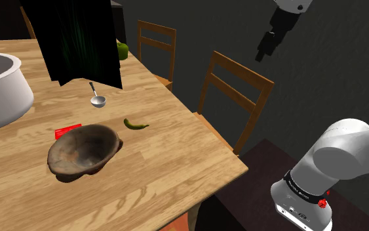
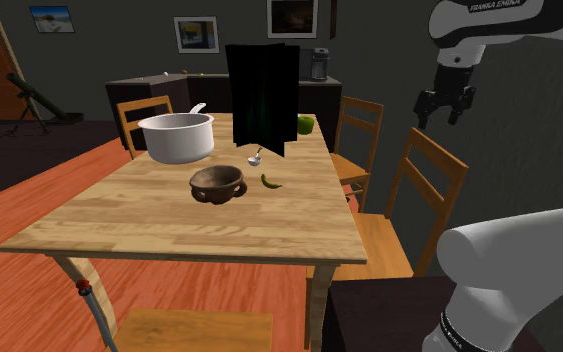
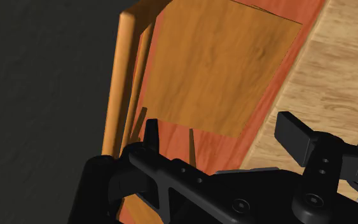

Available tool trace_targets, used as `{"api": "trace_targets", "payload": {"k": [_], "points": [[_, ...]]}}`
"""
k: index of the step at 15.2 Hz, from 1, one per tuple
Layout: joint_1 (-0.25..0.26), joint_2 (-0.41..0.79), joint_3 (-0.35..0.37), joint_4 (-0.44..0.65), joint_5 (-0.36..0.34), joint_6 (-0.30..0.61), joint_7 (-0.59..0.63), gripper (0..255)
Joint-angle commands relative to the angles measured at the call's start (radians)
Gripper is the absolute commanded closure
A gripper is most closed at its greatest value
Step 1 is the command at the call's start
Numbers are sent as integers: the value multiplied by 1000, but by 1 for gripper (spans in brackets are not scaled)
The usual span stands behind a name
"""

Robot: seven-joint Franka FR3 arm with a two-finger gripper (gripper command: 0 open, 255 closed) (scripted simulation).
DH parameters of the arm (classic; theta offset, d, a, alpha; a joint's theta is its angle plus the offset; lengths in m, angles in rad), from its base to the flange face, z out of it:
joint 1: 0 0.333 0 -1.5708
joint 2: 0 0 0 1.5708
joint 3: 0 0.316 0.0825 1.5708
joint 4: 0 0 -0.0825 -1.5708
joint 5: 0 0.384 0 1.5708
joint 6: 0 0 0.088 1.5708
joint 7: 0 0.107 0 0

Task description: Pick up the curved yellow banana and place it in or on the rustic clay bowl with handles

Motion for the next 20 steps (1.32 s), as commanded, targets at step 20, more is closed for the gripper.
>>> {"api": "trace_targets", "payload": {"k": [20], "points": [[189,465,183,136,82,274,-7,0]]}}
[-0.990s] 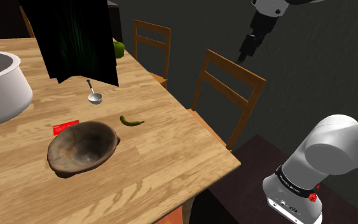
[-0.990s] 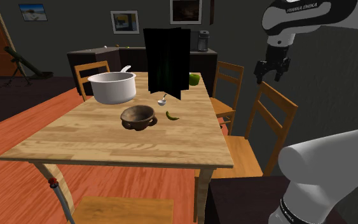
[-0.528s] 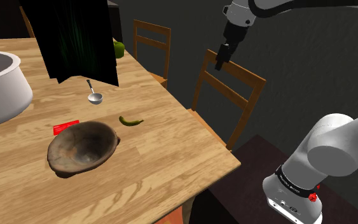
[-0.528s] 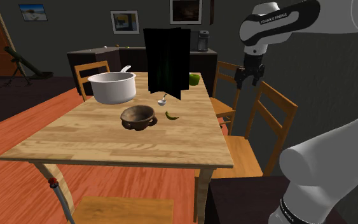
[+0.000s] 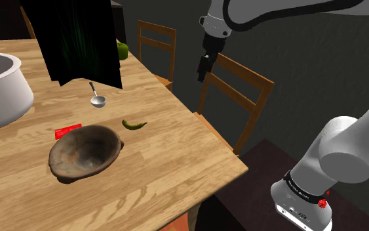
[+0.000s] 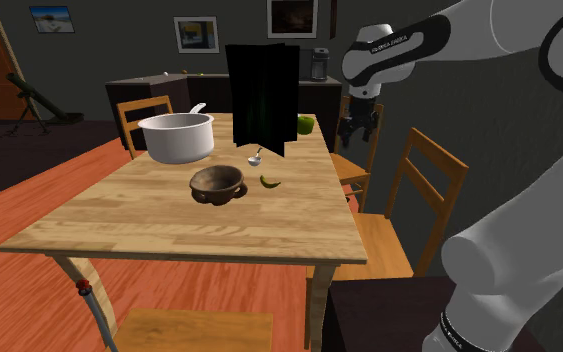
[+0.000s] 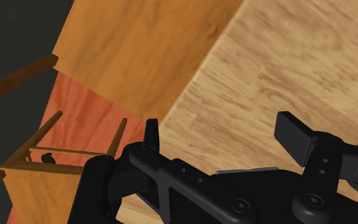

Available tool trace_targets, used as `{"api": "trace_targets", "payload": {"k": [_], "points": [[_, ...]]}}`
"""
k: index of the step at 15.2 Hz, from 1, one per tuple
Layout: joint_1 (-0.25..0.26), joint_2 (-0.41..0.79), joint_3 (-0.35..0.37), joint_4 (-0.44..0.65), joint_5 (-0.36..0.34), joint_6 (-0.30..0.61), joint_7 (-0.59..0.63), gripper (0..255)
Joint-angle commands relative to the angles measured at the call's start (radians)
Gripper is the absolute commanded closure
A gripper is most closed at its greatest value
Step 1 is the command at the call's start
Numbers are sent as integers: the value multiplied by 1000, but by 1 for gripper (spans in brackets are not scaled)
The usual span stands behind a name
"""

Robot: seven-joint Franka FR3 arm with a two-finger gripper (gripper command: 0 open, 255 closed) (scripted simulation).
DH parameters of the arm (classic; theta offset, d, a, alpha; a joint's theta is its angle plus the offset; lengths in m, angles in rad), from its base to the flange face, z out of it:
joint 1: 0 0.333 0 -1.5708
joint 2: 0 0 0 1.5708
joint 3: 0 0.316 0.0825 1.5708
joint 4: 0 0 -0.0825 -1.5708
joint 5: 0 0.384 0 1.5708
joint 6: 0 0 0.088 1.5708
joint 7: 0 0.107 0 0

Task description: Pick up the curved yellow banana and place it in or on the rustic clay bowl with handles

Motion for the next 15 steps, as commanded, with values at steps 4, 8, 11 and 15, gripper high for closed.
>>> {"api": "trace_targets", "payload": {"k": [4,8,11,15], "points": [[44,131,54,65,0,52,4,0],[77,239,93,132,-11,80,7,0],[103,320,121,188,-25,96,10,0],[141,430,156,270,-50,110,16,0]]}}
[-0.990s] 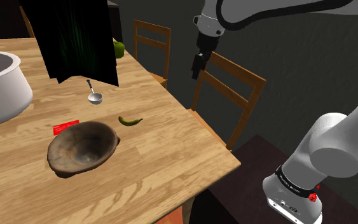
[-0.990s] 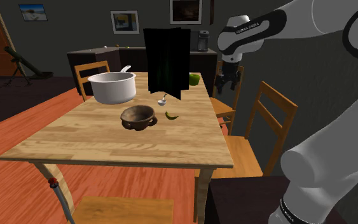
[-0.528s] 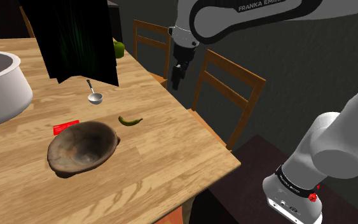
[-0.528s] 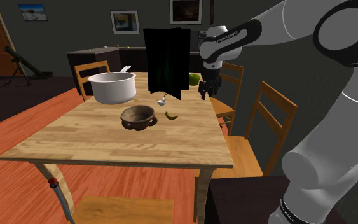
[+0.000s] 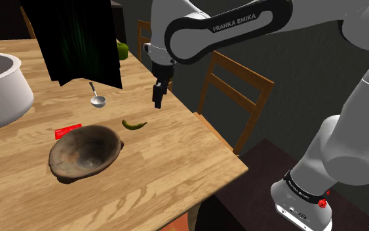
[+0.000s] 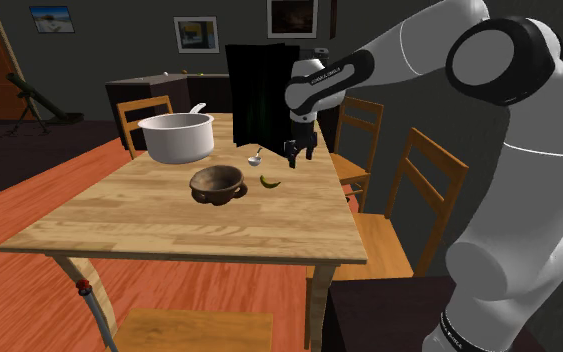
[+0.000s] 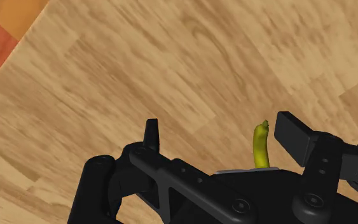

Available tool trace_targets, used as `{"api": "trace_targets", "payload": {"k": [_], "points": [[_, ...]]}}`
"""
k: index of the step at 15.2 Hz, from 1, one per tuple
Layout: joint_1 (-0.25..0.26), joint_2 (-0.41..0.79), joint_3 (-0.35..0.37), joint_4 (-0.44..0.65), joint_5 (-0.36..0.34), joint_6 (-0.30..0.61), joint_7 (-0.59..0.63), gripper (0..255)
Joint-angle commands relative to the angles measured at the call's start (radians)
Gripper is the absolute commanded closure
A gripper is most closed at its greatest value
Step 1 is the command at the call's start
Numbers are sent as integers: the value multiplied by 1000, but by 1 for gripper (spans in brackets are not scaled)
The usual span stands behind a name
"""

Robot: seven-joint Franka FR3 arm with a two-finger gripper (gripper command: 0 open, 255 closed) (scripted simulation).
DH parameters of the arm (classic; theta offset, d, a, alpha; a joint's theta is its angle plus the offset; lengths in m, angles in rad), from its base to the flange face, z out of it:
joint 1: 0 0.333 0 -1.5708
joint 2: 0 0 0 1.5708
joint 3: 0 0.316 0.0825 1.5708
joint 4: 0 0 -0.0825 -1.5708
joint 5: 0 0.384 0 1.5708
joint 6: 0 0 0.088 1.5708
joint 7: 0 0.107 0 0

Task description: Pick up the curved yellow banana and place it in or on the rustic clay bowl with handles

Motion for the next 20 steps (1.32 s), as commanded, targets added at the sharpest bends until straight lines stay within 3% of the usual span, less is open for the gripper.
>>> {"api": "trace_targets", "payload": {"k": [1,8,15,20], "points": [[20,54,17,42,-14,4,3,0],[97,237,59,199,-68,3,9,0],[100,276,52,159,-85,81,20,0],[101,280,51,156,-86,87,21,0]]}}
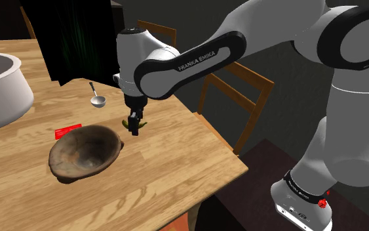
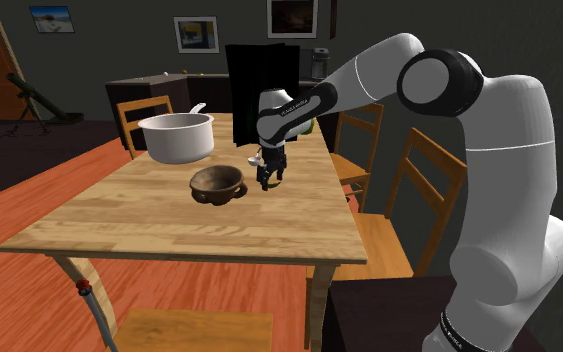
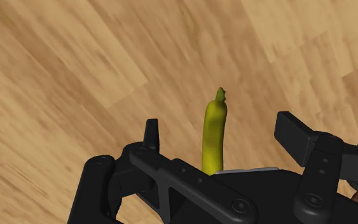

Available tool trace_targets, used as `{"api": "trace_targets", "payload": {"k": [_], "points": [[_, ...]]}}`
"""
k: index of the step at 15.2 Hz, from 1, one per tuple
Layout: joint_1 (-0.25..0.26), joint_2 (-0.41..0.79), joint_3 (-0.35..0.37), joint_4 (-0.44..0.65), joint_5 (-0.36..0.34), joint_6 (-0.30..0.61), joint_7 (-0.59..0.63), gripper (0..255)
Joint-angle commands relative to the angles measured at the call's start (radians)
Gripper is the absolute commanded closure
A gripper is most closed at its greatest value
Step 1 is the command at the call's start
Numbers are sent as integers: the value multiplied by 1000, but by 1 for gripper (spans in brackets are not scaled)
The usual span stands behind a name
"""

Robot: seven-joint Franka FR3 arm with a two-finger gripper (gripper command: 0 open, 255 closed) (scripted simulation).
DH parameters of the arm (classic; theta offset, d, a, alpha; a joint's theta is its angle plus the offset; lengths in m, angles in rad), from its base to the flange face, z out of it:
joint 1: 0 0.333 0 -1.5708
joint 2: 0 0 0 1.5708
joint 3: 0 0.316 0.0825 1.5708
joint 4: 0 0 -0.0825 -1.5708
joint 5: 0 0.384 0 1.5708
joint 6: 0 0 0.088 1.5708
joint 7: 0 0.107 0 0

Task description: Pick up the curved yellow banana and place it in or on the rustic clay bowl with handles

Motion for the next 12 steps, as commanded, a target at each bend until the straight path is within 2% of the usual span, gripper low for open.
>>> {"api": "trace_targets", "payload": {"k": [1,3,4,12], "points": [[0,0,0,-1,0,1,0,0],[0,0,0,-1,0,1,0,0],[0,0,0,-1,0,1,0,255],[0,0,0,-1,0,1,0,255]]}}
